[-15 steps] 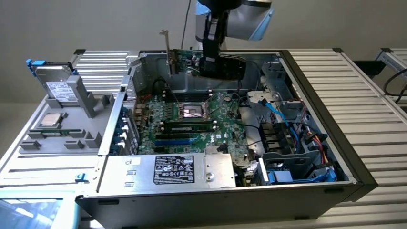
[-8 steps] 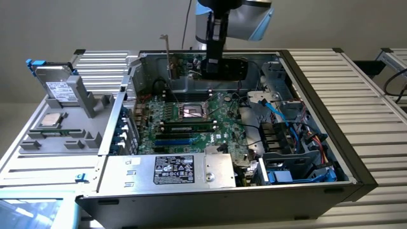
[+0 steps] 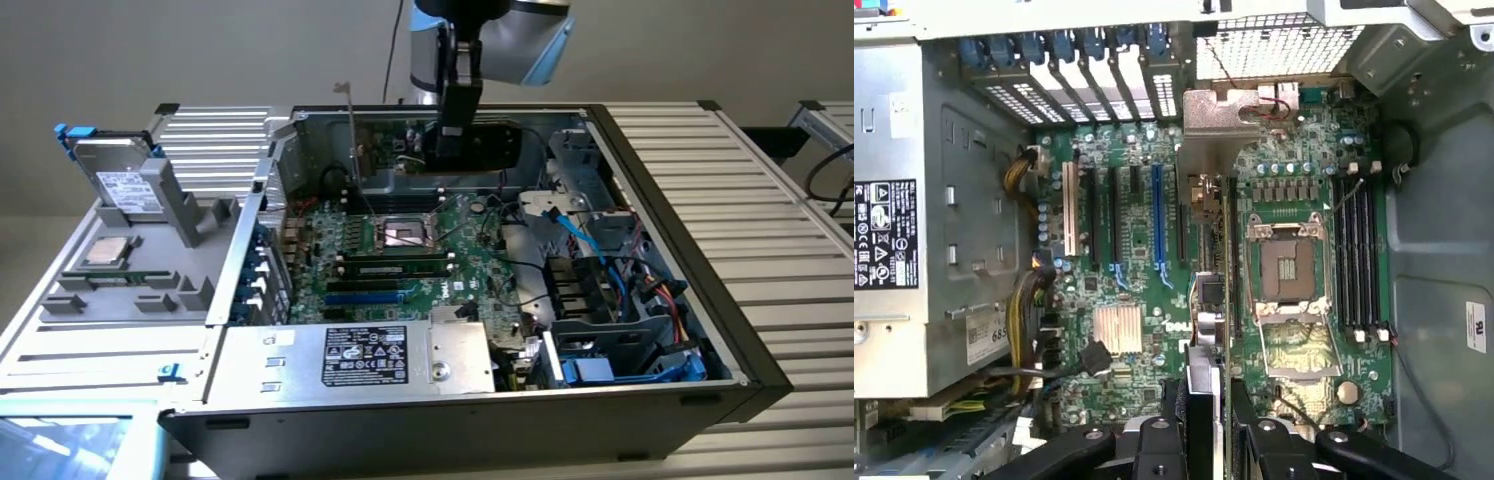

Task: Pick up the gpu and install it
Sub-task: 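Insert the gpu into the slot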

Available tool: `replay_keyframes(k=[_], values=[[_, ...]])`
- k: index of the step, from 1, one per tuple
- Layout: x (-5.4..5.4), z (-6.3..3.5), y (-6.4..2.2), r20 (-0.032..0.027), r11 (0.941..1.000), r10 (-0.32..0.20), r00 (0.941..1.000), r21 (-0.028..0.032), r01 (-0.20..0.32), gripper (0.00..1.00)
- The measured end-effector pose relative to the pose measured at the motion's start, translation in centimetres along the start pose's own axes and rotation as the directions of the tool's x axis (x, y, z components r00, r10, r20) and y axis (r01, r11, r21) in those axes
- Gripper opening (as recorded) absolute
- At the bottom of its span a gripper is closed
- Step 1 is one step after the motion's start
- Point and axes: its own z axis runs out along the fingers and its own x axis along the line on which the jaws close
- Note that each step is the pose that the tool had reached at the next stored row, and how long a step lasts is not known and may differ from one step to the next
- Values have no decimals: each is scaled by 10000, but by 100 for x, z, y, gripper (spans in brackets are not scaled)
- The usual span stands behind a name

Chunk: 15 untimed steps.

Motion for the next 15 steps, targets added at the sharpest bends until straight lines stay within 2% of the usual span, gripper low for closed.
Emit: replay_keyframes(k=[6,10,11,12,15], values=[[-1,3,4,-2,9999,-125,9999,6,125,28],[1,10,52,-3,9999,-125,9999,-4,125,28],[1,15,61,-1,9999,-126,9999,-39,126,28],[1,19,65,-4,9998,-133,9999,-119,133,28],[1,31,76,-13,9989,-147,9999,-455,146,28]])
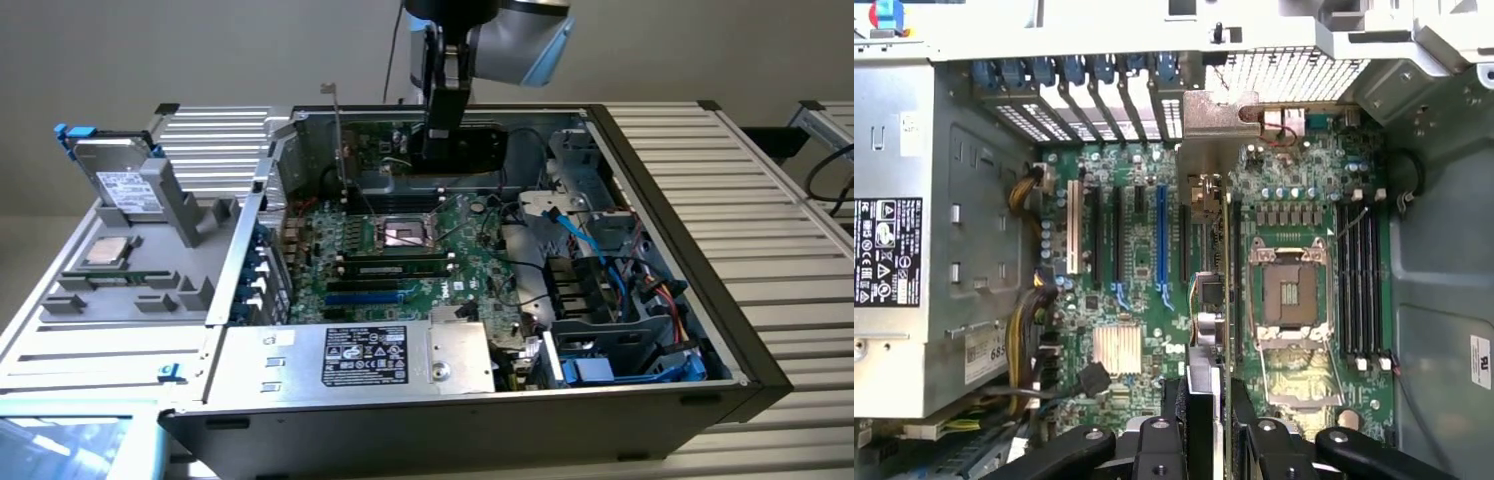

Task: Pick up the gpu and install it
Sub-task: 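Insert the gpu into the slot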

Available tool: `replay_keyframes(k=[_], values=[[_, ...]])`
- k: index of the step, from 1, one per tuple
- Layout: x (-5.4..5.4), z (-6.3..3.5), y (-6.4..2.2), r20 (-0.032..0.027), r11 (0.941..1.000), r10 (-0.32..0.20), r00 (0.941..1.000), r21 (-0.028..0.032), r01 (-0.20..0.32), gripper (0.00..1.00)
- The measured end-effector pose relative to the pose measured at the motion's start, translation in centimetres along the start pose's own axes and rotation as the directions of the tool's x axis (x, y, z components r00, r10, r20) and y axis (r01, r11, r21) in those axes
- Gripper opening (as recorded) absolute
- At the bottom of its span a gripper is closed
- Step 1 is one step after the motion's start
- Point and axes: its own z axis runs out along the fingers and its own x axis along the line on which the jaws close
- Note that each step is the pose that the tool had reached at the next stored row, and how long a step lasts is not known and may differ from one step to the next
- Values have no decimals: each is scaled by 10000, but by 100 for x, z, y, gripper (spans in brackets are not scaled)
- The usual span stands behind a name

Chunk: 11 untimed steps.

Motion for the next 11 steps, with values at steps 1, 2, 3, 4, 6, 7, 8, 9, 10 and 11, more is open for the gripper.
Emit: replay_keyframes(k=[1,2,3,4,6,7,8,9,10,11], values=[[0,4,2,-3,9999,-5,10000,-117,5,28],[0,12,3,-3,9998,-9,10000,-185,9,28],[-1,22,6,-4,9998,-7,10000,-196,7,28],[-1,33,11,-3,9998,-6,10000,-197,6,28],[-2,59,32,9,9998,-3,10000,-186,3,28],[-2,73,52,9,9999,-2,10000,-162,2,28],[-2,89,80,9,9999,-1,10000,-136,1,28],[-2,106,113,10,9999,1,10000,-107,-1,28],[-2,121,144,11,10000,3,10000,-79,-3,28],[-2,135,171,11,10000,4,10000,-50,-4,28]])
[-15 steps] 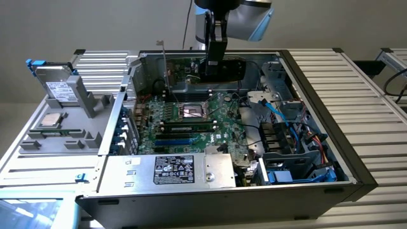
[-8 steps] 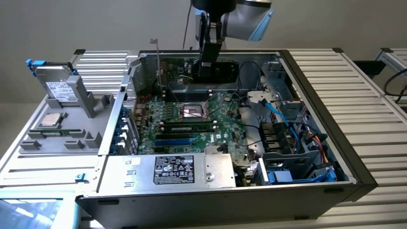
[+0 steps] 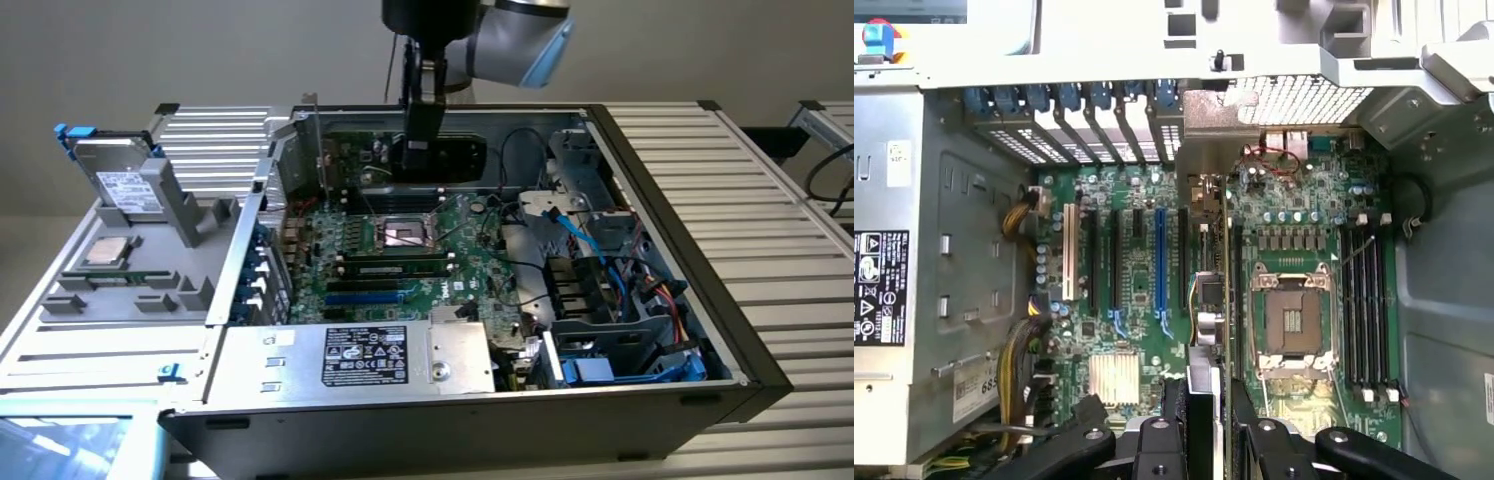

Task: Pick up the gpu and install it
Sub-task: 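Insert the gpu into the slot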

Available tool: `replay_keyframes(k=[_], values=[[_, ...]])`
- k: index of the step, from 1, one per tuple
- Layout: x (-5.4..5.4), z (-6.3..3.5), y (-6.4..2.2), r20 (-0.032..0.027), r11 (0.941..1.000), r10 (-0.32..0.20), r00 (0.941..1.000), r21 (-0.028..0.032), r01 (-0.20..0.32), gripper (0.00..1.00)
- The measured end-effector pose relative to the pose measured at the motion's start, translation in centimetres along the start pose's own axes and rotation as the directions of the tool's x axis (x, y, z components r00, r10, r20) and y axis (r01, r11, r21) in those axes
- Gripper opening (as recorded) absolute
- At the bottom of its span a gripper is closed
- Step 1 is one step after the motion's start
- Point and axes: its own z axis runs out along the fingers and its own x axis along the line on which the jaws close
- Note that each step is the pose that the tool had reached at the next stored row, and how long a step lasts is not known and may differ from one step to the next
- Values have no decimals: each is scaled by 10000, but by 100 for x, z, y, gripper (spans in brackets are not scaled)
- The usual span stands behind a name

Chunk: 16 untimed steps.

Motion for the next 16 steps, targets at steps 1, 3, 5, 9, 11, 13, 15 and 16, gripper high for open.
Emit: replay_keyframes(k=[1,3,5,9,11,13,15,16], values=[[0,15,29,1,10000,1,10000,23,-1,28],[0,50,91,2,10000,3,10000,55,-3,28],[1,78,166,1,10000,3,10000,77,-3,28],[3,111,292,5,10000,4,10000,80,-4,28],[2,148,320,4,10000,4,10000,82,-4,28],[3,185,327,4,10000,4,10000,91,-4,28],[6,221,331,3,10000,5,10000,100,-5,28],[8,240,333,5,9999,4,10000,104,-4,28]])
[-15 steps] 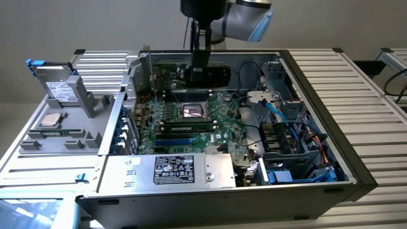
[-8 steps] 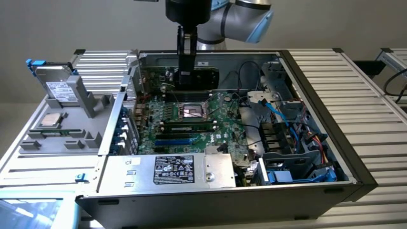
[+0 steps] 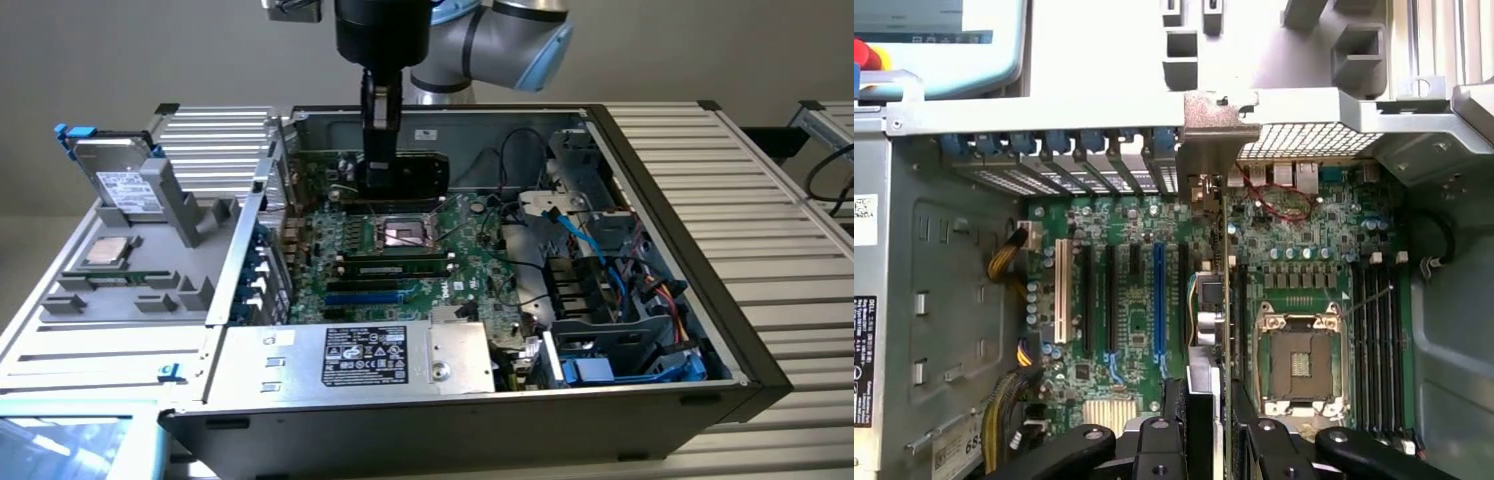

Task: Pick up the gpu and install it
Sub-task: 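Insert the gpu into the slot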

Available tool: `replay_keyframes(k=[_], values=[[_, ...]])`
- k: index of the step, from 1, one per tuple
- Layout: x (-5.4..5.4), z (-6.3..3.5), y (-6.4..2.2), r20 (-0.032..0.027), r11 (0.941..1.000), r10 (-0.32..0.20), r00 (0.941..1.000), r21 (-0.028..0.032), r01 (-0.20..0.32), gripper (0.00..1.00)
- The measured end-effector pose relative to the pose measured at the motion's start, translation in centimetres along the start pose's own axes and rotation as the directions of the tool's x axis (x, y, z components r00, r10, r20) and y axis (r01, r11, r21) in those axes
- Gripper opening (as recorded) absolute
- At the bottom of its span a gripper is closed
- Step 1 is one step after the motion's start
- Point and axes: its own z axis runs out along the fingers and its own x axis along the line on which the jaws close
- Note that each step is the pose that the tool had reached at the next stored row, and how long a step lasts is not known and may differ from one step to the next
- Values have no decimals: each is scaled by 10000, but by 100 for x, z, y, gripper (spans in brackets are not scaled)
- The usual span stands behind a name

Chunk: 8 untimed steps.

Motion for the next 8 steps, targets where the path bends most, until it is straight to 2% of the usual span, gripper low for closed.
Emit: replay_keyframes(k=[8], values=[[61,118,16,12,10000,0,10000,6,0,28]])
